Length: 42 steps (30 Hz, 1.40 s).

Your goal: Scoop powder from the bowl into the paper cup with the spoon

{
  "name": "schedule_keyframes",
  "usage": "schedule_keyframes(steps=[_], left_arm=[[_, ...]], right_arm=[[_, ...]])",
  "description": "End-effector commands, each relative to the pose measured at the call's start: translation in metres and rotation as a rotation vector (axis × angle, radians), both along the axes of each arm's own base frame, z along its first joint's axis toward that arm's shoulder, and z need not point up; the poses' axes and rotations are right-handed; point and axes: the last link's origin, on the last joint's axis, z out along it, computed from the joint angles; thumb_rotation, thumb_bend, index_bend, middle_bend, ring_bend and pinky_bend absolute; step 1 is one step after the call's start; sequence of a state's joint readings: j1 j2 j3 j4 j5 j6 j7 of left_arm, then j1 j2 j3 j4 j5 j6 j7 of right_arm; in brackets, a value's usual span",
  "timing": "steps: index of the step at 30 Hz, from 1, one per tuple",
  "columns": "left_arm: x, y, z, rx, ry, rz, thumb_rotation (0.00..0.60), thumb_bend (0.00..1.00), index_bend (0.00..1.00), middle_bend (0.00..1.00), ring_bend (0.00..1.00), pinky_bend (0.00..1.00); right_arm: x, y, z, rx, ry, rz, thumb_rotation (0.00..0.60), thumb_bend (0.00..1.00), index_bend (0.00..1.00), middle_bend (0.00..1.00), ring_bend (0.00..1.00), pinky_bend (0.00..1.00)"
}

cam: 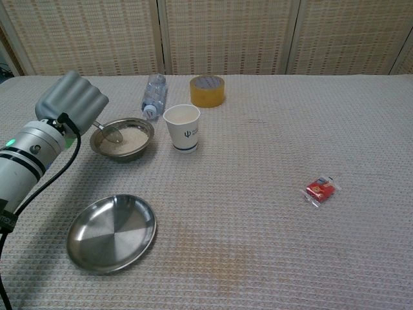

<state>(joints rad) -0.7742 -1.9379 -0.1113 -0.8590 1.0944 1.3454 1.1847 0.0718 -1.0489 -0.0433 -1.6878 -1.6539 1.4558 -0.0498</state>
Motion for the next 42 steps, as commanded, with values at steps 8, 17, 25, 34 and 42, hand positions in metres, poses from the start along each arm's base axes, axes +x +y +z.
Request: schedule_keyframes(steps=[8, 17, 25, 34, 42], left_arm=[[-0.001, -0.007, -0.012, -0.013, 0.023, -0.049, 0.600, 0.40, 0.53, 1.00, 1.00, 1.00], [0.000, -0.012, -0.013, -0.025, -0.009, -0.048, 0.600, 0.40, 0.53, 1.00, 1.00, 1.00], [0.007, -0.020, -0.014, -0.045, -0.037, -0.069, 0.600, 0.40, 0.53, 1.00, 1.00, 1.00], [0.007, -0.019, -0.009, -0.061, -0.080, -0.043, 0.600, 0.40, 0.53, 1.00, 1.00, 1.00], [0.005, -0.018, -0.009, -0.108, -0.114, -0.025, 0.600, 0.40, 0.53, 1.00, 1.00, 1.00]], right_arm=[[0.003, 0.005, -0.002, 0.051, -0.015, 0.013, 0.600, 0.09, 0.00, 0.00, 0.00, 0.00], [0.002, 0.004, -0.001, 0.049, -0.016, 0.009, 0.600, 0.09, 0.00, 0.00, 0.00, 0.00], [0.003, 0.005, 0.000, 0.046, -0.019, 0.014, 0.600, 0.09, 0.00, 0.00, 0.00, 0.00], [0.002, 0.005, 0.001, 0.044, -0.023, 0.013, 0.600, 0.09, 0.00, 0.00, 0.00, 0.00], [0.002, 0.005, -0.001, 0.051, -0.020, 0.013, 0.600, 0.09, 0.00, 0.00, 0.00, 0.00]])
